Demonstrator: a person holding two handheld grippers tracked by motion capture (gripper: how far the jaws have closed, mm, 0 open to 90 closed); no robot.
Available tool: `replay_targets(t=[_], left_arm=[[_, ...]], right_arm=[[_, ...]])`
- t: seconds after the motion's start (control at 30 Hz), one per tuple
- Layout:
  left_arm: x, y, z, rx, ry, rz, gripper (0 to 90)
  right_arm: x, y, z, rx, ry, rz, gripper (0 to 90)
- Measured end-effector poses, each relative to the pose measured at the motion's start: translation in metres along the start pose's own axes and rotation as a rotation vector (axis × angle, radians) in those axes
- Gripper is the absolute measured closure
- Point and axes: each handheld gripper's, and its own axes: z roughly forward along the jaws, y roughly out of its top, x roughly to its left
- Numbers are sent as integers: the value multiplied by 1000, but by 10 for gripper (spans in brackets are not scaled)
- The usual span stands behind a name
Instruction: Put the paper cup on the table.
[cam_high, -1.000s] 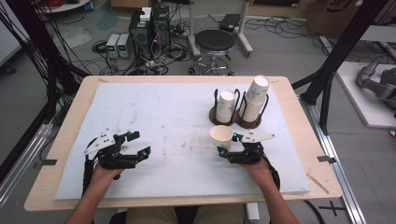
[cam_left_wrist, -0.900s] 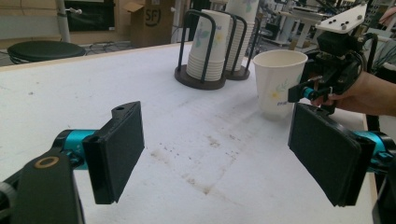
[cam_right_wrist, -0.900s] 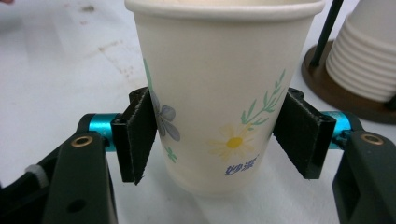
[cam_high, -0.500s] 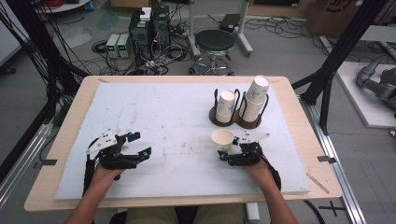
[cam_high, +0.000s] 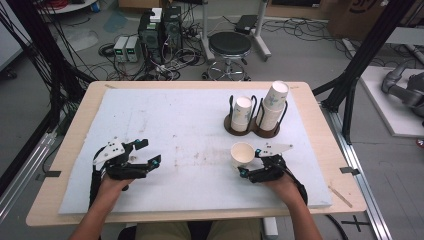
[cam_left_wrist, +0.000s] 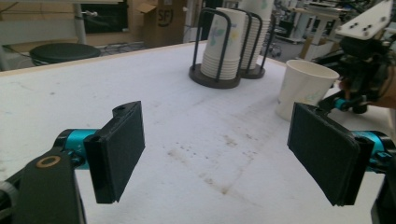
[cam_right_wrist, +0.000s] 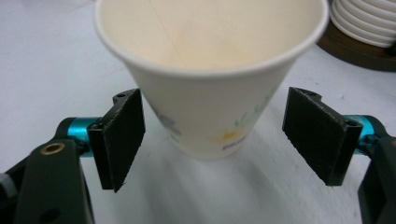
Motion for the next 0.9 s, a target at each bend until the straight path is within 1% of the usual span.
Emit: replay_targets(t=[0.03, 0.07, 0.1, 0.17, 0.23, 0.4, 0.47, 0.57, 0.63, 0.77, 0.8, 0.87, 0.9], left_arm=[[1, 0, 0, 6, 3, -12, 185], [1, 0, 0, 6, 3, -12, 179], [2, 1, -1, 16, 13, -29, 176], [3, 2, -3, 15, 10, -44, 163], [5, 3, -4, 5, 0, -60, 163], [6, 7, -6, -6, -13, -54, 158], [6, 7, -8, -13, -11, -42, 158], [8, 7, -10, -19, 0, -38, 158], [10, 7, -11, -26, -2, -35, 158], [11, 6, -12, -20, 13, -32, 162], [12, 6, -13, -20, 16, -31, 162], [12, 6, -14, -17, 16, -30, 164], [12, 5, -16, -17, 19, -32, 164]], right_arm=[[0, -1, -3, -2, 0, -5, 217], [0, -1, -3, -2, 0, -5, 217], [2, -2, -10, -5, 0, -9, 218], [5, -2, -19, -16, -2, -13, 218], [6, -4, -27, -25, -8, -1, 218], [6, -8, -45, -81, -47, 18, 218], [6, -7, -52, -105, -57, 23, 218], [7, -5, -62, -142, -73, 30, 218], [7, -5, -68, -175, -92, 35, 218], [5, -7, -78, -236, -117, 71, 218], [5, -8, -81, -254, -116, 96, 218], [4, -9, -85, -281, -126, 107, 218], [4, -9, -86, -284, -136, 110, 218]])
